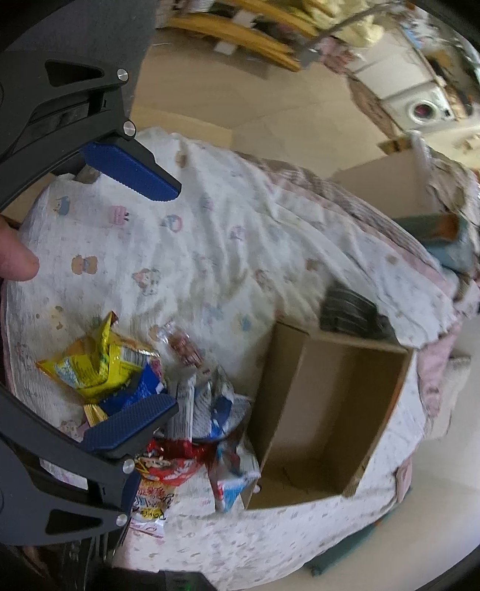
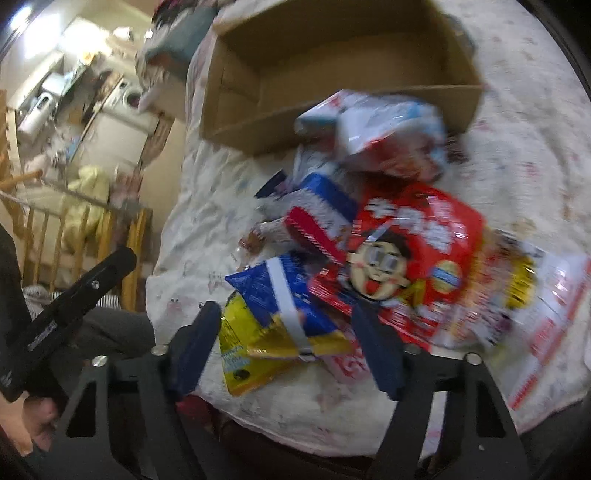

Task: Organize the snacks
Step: 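Grasp the blue wafer bag with the right tool while the left tool grasps the yellow chip bag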

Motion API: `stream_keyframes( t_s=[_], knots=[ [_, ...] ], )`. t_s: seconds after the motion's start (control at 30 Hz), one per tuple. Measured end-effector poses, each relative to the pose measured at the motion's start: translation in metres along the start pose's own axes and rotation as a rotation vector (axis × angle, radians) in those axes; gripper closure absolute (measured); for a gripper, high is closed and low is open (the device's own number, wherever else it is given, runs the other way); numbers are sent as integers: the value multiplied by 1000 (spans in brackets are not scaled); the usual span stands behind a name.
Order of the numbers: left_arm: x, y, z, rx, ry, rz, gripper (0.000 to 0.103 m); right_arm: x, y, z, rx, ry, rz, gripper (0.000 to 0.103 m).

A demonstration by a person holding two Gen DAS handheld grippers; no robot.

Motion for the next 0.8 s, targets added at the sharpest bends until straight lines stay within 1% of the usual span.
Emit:
stream_keyframes(
  t_s=[0.07, 0.1, 0.13, 0.17, 0.2, 0.23, 0.33, 0.4, 0.47, 0.53, 0.6, 0.7, 0.8],
  knots=[
    [-4, -1, 4, 14, -4, 19, 0, -12, 6, 8, 22, -29, 40, 35],
    [-6, -2, 5, 16, -4, 26, 0, -21, 9, 12, 39, -43, 65, 39],
    [-8, -2, 5, 17, -6, 34, 0, -26, 11, 15, 51, -61, 82, 42],
    [-10, -3, 5, 15, -7, 42, 0, -32, 13, 17, 62, -83, 94, 48],
    [-11, -3, 4, 12, -8, 49, 0, -38, 15, 21, 82, -108, 101, 59],
    [-14, -3, 3, 10, -9, 50, 0, -41, 17, 22, 95, -128, 105, 61],
    [-16, -3, 1, 6, -5, 52, 0, -55, 21, 18, 97, -150, 133, 62],
    [-16, -3, -1, 0, -6, 57, 0, -59, 20, 17, 110, -149, 138, 72],
    [-18, -3, -2, -5, 0, 58, 0, -54, 16, 18, 125, -129, 125, 75],
    [-19, -4, -3, -5, 3, 63, 0, -43, 13, 21, 130, -82, 107, 76],
    [-21, -4, -3, 1, 1, 70, 0, -25, 9, 23, 137, -36, 77, 76],
    [-24, -7, -4, 10, -5, 87, 0, 5, -1, 23, 142, 12, 31, 76],
    [-31, -14, -9, 13, -13, 127, 0, 34, -9, 14, 137, 15, -33, 76]
  ],
)
Point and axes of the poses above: each gripper's, at about its wrist camera, not at the fingertips, and x roughly against the way its jaws point, z to its left, y to its top, the point moved 5 cm from there along -x, roughly the way its jaws point, and after that the axes turned 15 degrees about z, right-handed, at the moved point
